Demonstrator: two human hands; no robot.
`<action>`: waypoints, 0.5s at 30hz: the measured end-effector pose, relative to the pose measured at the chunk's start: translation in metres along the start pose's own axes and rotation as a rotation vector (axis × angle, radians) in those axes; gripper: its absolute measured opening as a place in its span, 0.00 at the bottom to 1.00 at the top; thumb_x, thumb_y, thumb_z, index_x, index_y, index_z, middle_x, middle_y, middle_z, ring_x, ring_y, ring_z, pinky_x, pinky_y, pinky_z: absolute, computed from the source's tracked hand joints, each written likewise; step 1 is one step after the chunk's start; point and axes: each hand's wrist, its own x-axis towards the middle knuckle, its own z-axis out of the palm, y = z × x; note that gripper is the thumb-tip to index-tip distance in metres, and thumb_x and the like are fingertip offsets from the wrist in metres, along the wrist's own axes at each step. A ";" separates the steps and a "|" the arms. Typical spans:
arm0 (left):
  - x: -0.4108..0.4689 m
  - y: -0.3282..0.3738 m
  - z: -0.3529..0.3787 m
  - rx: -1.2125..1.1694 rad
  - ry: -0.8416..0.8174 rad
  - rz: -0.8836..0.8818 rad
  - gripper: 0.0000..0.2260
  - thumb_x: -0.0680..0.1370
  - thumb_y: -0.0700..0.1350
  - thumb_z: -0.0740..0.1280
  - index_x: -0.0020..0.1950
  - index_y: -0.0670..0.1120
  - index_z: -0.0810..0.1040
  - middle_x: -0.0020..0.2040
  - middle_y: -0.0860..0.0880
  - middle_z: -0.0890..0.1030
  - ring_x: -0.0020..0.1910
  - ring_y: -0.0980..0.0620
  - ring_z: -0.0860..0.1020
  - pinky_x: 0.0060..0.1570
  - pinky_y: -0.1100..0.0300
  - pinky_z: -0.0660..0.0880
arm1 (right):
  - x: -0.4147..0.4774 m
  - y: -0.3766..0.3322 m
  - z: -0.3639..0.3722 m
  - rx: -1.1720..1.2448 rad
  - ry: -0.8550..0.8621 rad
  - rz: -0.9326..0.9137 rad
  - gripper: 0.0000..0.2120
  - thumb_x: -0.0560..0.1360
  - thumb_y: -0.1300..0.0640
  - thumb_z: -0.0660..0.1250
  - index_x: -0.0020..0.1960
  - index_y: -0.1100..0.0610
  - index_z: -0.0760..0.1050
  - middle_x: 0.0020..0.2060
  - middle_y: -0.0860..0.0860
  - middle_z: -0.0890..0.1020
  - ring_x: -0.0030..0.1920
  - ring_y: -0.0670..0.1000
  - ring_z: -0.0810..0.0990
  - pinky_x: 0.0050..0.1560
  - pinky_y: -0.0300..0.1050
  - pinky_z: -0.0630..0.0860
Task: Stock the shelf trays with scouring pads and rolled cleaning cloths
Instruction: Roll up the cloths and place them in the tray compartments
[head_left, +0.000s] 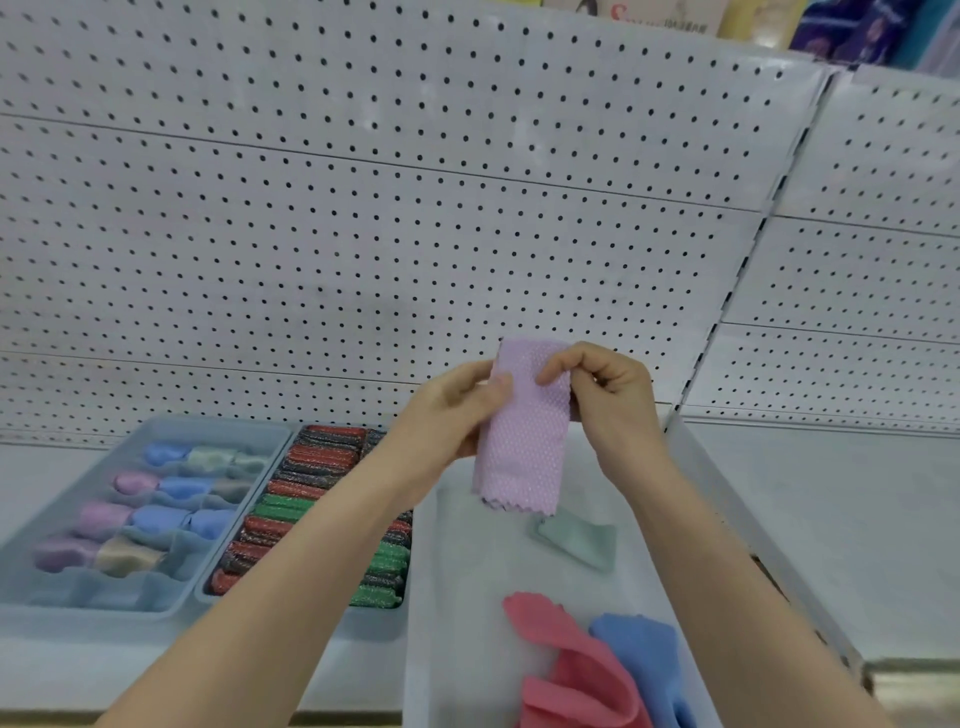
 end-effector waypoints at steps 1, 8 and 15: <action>-0.002 -0.005 0.000 0.043 -0.008 -0.007 0.14 0.79 0.44 0.65 0.65 0.46 0.76 0.53 0.47 0.84 0.49 0.50 0.83 0.46 0.58 0.81 | 0.000 0.003 0.001 -0.005 0.032 0.028 0.23 0.77 0.74 0.53 0.35 0.57 0.79 0.33 0.45 0.81 0.32 0.46 0.78 0.33 0.42 0.76; -0.002 -0.026 -0.004 0.101 0.065 -0.043 0.13 0.78 0.38 0.68 0.63 0.44 0.75 0.50 0.44 0.86 0.46 0.50 0.84 0.40 0.60 0.79 | -0.007 0.019 -0.004 0.252 -0.080 0.454 0.11 0.80 0.53 0.63 0.62 0.53 0.74 0.48 0.55 0.85 0.44 0.54 0.85 0.45 0.48 0.81; -0.008 -0.036 -0.011 0.303 0.329 -0.097 0.13 0.81 0.52 0.64 0.52 0.43 0.80 0.49 0.44 0.83 0.43 0.51 0.82 0.49 0.57 0.80 | -0.016 0.021 -0.004 0.141 0.057 0.277 0.08 0.72 0.67 0.72 0.51 0.63 0.79 0.42 0.54 0.85 0.42 0.50 0.82 0.47 0.42 0.78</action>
